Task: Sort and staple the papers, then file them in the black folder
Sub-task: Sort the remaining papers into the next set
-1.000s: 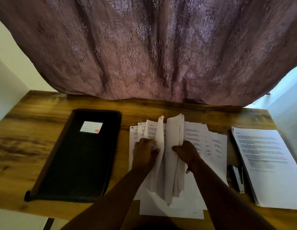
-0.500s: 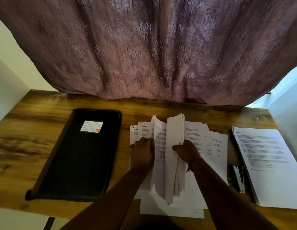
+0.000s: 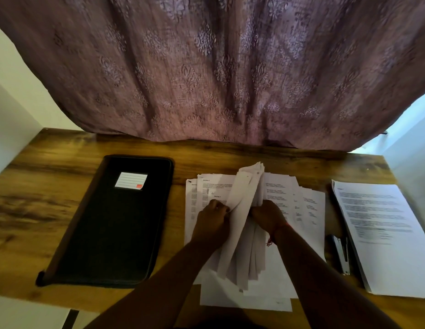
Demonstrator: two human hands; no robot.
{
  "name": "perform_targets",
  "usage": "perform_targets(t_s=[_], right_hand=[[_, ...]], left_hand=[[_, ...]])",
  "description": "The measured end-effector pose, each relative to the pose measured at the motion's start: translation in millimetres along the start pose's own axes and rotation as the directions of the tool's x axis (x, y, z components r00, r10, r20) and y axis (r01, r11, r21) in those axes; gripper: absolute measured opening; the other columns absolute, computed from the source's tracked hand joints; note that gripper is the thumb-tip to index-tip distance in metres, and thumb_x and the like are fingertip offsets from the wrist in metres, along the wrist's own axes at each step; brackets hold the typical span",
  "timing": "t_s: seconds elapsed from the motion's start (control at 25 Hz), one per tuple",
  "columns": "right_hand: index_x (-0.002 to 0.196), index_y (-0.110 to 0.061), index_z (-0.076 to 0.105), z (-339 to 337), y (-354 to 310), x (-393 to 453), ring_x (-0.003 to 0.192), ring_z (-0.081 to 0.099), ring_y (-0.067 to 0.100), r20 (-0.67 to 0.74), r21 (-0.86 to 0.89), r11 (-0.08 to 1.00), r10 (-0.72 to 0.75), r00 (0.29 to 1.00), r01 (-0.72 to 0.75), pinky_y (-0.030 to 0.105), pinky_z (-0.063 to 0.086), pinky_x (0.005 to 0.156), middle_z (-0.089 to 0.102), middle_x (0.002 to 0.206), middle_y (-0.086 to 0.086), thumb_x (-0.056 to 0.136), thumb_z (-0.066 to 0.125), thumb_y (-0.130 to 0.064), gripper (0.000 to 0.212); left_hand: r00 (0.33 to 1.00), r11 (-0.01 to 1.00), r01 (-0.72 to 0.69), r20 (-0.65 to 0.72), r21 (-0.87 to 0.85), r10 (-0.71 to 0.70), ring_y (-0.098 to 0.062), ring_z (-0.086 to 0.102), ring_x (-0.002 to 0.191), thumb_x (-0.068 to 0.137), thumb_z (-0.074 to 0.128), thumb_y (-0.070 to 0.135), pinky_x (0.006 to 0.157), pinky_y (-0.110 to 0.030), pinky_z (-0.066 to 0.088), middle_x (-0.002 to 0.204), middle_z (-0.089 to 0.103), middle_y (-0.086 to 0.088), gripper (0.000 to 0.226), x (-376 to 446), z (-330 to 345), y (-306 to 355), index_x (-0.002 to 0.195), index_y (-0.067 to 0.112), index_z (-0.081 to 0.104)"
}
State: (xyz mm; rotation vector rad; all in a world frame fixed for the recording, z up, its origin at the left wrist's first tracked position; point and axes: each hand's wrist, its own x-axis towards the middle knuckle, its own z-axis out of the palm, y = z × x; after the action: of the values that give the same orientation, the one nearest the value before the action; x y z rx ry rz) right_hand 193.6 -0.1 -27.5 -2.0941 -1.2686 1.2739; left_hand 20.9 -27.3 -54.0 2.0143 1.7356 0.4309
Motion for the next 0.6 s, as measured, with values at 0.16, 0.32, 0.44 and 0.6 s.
perform_targets(t_s=[0.16,0.32,0.44,0.6], right_hand=[[0.118,-0.007,0.061,-1,0,2,0.108,0.058,0.029,0.003,-0.019,1.0,0.013,1.0,-0.013,0.039,0.046,0.094,0.064,0.113,0.014,0.09,0.065,-0.032,0.037],[0.126,-0.01,0.055,-1,0,2,0.115,0.055,0.031,0.029,-0.001,1.0,-0.003,1.0,0.003,0.043,0.045,0.098,0.062,0.12,0.012,0.088,0.068,-0.03,0.044],[0.128,-0.013,0.054,-1,-3,0,0.117,0.055,0.032,0.019,0.0,1.0,-0.026,0.999,0.026,0.045,0.046,0.099,0.061,0.122,0.012,0.088,0.068,-0.028,0.045],[0.129,-0.011,0.054,-2,-2,-2,0.117,0.055,0.031,0.025,0.005,1.0,-0.02,0.999,0.02,0.043,0.045,0.098,0.062,0.122,0.012,0.087,0.069,-0.026,0.046]], left_hand=[[0.996,0.988,0.072,-0.066,0.134,-0.064,-0.035,0.047,0.128,0.095,0.058,0.028,0.105,-0.051,0.044,0.138,0.051,-0.011,0.027,-4,5,-1,0.117,0.015,0.065],[0.972,0.969,0.234,-0.012,0.083,-0.234,-0.037,0.03,0.139,0.098,0.053,0.036,0.114,-0.05,0.032,0.151,0.035,-0.011,0.033,-1,2,-1,0.126,0.021,0.062],[0.955,0.957,0.29,0.05,0.031,-0.291,-0.034,0.032,0.137,0.098,0.055,0.035,0.114,-0.043,0.032,0.147,0.037,-0.01,0.034,4,-4,-3,0.127,0.019,0.061],[0.963,0.964,0.267,0.026,0.016,-0.267,-0.032,0.035,0.134,0.098,0.056,0.031,0.112,-0.041,0.037,0.141,0.041,-0.01,0.033,-3,-8,3,0.127,0.017,0.06]])
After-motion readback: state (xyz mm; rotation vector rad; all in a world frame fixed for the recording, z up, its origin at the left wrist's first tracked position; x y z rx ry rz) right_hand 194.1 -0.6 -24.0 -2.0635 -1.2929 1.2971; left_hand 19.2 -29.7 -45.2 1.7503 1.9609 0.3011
